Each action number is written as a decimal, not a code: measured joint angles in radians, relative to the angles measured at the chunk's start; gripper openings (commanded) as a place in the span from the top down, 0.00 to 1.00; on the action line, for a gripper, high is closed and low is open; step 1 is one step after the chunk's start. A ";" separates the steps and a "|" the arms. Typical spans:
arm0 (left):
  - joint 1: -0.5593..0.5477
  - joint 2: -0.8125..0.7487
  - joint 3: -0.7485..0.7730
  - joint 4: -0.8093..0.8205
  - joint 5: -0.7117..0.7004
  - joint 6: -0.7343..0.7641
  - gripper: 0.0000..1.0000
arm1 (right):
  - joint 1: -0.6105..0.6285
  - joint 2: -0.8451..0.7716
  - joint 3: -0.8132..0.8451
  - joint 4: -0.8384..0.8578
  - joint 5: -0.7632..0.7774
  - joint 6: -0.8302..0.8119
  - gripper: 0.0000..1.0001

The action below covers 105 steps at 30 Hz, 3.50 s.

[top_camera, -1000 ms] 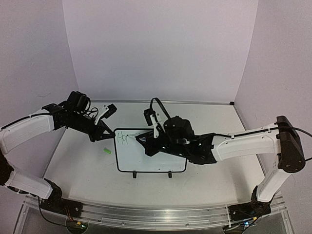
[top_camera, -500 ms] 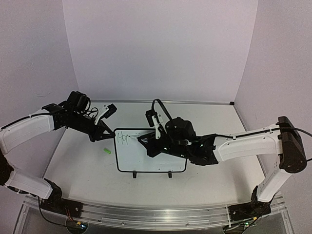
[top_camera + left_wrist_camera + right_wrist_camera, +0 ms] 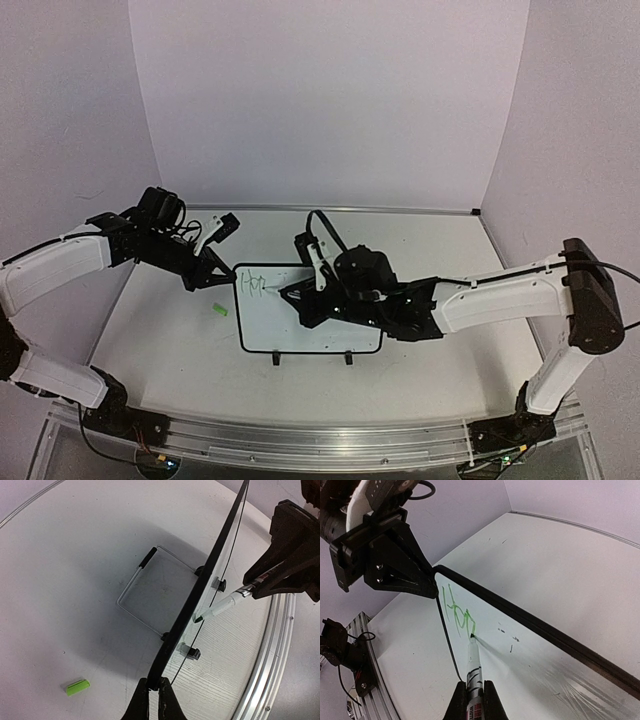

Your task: Write a sentence on the whiteboard

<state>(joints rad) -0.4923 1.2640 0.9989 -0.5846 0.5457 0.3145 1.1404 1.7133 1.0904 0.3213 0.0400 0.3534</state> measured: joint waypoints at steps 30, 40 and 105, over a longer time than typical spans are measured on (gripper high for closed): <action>0.000 -0.001 0.000 -0.001 0.000 0.000 1.00 | -0.008 -0.060 -0.051 0.071 -0.024 -0.014 1.00; 0.000 -0.001 0.000 -0.001 0.000 0.000 1.00 | -0.008 -0.046 -0.046 0.058 -0.001 -0.012 1.00; 0.000 -0.001 0.000 -0.001 0.000 -0.001 1.00 | -0.001 -0.056 -0.028 0.020 0.051 0.008 1.00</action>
<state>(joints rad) -0.4927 1.2633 0.9989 -0.5854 0.5453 0.3138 1.1397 1.6571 1.0628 0.3412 0.0911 0.3613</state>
